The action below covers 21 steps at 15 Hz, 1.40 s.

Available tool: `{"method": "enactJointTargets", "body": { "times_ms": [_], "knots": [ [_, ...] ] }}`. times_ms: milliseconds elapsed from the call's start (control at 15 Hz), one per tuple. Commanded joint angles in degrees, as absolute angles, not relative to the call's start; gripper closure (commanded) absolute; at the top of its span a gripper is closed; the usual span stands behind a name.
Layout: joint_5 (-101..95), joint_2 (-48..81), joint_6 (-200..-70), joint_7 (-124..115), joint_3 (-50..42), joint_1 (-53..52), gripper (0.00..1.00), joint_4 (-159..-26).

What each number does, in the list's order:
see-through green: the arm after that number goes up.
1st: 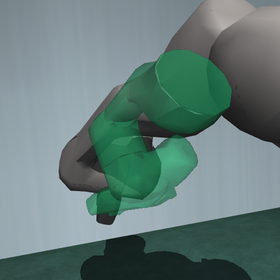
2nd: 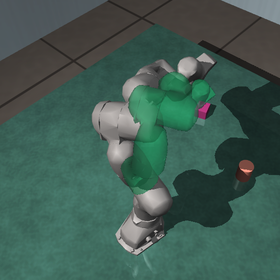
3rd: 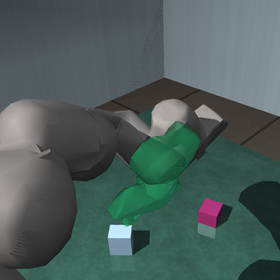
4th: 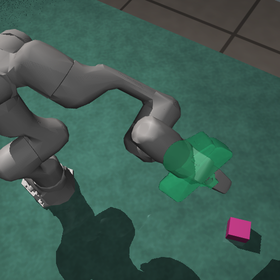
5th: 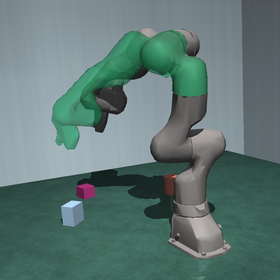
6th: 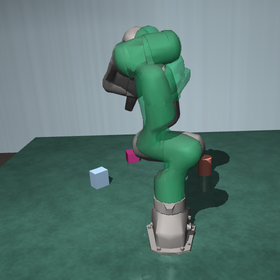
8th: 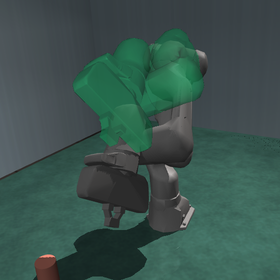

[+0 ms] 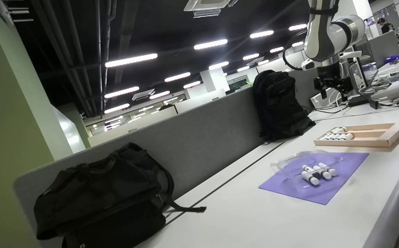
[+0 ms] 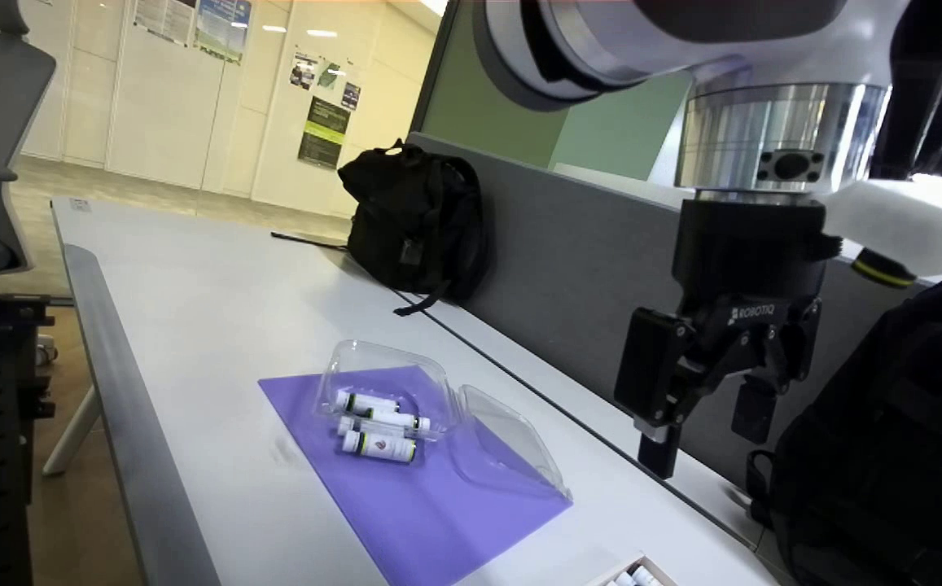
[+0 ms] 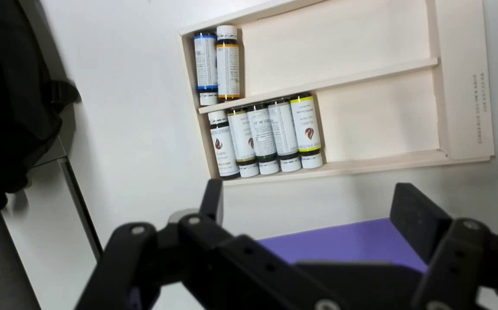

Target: Pick a bottle from the left compartment of the tray and put it in the clear container

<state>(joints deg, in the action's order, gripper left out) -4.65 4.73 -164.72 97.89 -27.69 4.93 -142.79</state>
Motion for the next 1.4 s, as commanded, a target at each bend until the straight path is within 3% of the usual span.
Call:
{"method": "enactJointTargets", "body": {
  "times_ms": [0,733,1333],
  "knots": [
    [-4.7,5.2,-164.7,97.9,-27.6,4.9,0.0,-142.8],
    [4.7,10.5,-165.3,106.8,-24.9,7.6,0.0,-142.9],
    [30.2,23.9,-170.6,137.2,-5.1,25.9,0.0,-135.7]
  ]
}}
